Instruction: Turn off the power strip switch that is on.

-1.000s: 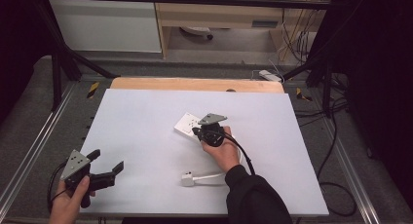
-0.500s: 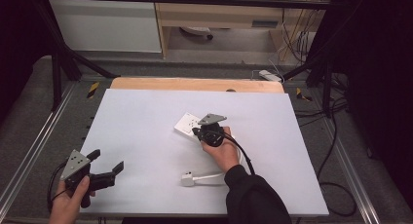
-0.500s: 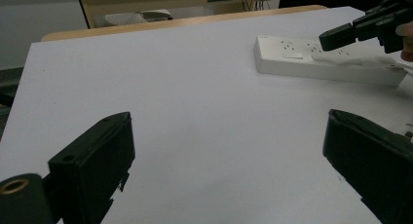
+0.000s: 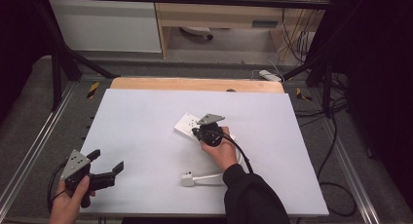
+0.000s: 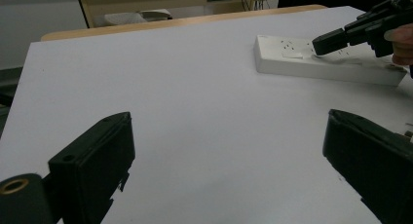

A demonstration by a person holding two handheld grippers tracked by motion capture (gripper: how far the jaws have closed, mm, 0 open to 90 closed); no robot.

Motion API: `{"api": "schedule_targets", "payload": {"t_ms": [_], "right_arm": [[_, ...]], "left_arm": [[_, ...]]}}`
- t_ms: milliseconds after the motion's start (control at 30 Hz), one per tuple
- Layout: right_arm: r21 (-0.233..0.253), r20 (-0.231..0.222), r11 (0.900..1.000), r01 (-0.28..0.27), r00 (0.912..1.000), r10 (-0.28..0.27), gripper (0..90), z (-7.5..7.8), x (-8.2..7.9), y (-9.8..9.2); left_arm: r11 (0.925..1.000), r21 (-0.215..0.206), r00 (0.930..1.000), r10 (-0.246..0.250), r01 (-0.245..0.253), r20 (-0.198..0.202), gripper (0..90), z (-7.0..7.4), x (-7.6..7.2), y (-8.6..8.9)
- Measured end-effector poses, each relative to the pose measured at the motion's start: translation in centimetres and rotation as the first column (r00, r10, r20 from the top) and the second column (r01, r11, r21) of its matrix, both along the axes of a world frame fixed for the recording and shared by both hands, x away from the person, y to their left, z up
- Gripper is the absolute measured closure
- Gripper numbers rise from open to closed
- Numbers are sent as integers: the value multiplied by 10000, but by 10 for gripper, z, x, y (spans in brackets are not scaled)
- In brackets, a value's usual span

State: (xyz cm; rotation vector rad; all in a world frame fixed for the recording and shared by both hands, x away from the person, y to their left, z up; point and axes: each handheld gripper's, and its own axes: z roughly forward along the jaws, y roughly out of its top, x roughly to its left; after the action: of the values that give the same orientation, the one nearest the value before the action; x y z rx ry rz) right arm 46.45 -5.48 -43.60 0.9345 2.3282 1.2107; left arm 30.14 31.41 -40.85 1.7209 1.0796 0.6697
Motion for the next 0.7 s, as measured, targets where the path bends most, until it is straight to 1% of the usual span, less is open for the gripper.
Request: {"api": "schedule_targets", "payload": {"t_ms": [33, 200, 233, 300, 467, 500, 567, 700], "right_arm": [[-10, 3, 10000, 14, 10000, -14, 900, 0, 0, 0], [-18, -55, 10000, 54, 10000, -54, 900, -1, 1, 0], [-41, -29, 10000, 51, 10000, -51, 900, -2, 1, 1], [-34, -15, 10000, 67, 10000, -67, 900, -2, 1, 1], [-33, -43, 9999, 105, 9999, -105, 900, -3, 1, 1], [-43, -40, 9999, 107, 9999, -107, 900, -3, 1, 1], [-41, -47, 9999, 105, 9999, -105, 900, -3, 1, 1], [-20, -38, 9999, 101, 9999, -101, 900, -3, 2, 1]], "left_arm": [[10000, 62, 10000, 15, -15, 37, 47, 0, 0, 0], [10000, 49, 10000, 26, -27, 43, 47, 0, 0, 0], [10000, -14, 10000, 1, -1, 9, 47, 0, 0, 0], [10000, 50, 10000, 19, -19, 46, 47, 0, 0, 0], [10000, 54, 10000, 15, -15, 48, 48, 0, 0, 0], [10000, -9, 10000, -4, 4, 12, 47, 0, 0, 0], [10000, 72, 10000, 10, -10, 41, 47, 0, 0, 0], [10000, 65, 10000, -2, 2, 28, 47, 0, 0, 0]]}}
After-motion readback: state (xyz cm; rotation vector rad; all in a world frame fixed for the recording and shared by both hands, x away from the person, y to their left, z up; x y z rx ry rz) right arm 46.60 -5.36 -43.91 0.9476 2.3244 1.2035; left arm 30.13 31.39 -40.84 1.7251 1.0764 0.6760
